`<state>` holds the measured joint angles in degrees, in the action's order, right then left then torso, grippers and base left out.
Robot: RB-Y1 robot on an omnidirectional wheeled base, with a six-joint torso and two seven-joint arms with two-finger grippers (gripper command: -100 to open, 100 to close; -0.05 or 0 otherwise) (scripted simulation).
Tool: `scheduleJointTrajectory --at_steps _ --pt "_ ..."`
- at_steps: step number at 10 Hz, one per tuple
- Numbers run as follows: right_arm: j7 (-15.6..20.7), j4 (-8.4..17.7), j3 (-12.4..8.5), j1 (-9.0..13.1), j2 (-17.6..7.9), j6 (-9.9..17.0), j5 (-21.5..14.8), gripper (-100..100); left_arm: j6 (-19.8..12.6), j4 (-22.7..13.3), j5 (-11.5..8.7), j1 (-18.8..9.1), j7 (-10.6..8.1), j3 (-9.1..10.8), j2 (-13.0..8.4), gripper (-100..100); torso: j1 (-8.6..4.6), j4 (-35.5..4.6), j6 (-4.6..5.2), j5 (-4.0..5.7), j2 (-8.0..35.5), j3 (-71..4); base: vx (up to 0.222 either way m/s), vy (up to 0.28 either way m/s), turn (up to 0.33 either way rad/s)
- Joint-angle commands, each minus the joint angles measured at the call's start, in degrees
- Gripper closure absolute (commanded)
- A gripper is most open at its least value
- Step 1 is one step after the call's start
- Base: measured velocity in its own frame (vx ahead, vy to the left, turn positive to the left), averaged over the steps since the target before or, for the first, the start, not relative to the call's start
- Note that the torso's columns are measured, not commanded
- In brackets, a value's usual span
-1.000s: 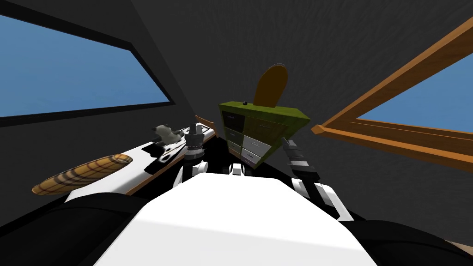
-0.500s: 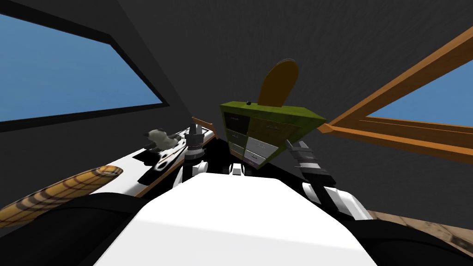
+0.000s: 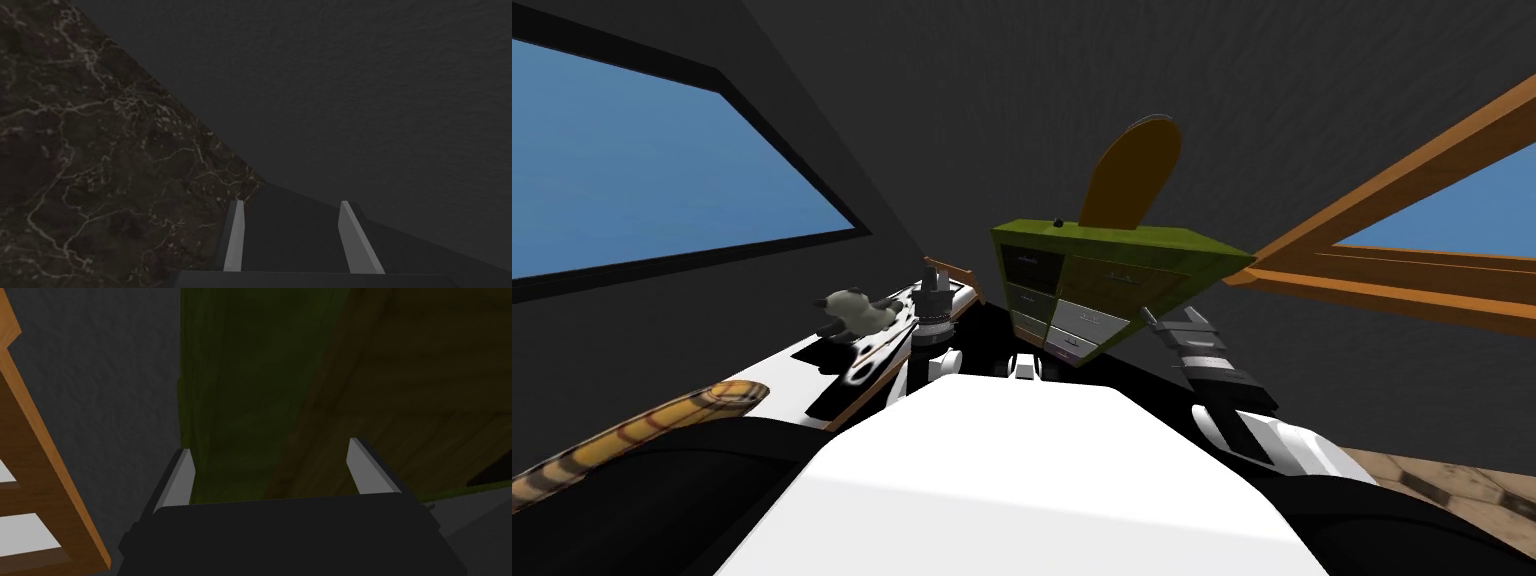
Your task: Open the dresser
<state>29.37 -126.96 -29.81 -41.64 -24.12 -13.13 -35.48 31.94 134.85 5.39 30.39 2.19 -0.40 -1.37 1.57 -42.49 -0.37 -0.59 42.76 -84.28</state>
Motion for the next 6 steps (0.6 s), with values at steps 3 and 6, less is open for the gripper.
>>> scheduleJointTrajectory --at_steps 3,6 --pt "6.5 0.4 -4.1 -1.0 -3.4 1.4 -5.1 -100 0.0 0.0 0.0 0.0 0.0 0.0 0.0 0 0.78 0.0 -0.24 -0.26 0.0 0.0 0.072 0.144 -0.058" --pt "7.7 0.6 -5.0 -1.2 -4.1 1.9 -6.1 -100 0.0 0.0 0.0 0.0 0.0 0.01 0.0 0 1.57 0.0 -0.44 -0.51 0.1 0.1 0.036 0.081 -0.018"
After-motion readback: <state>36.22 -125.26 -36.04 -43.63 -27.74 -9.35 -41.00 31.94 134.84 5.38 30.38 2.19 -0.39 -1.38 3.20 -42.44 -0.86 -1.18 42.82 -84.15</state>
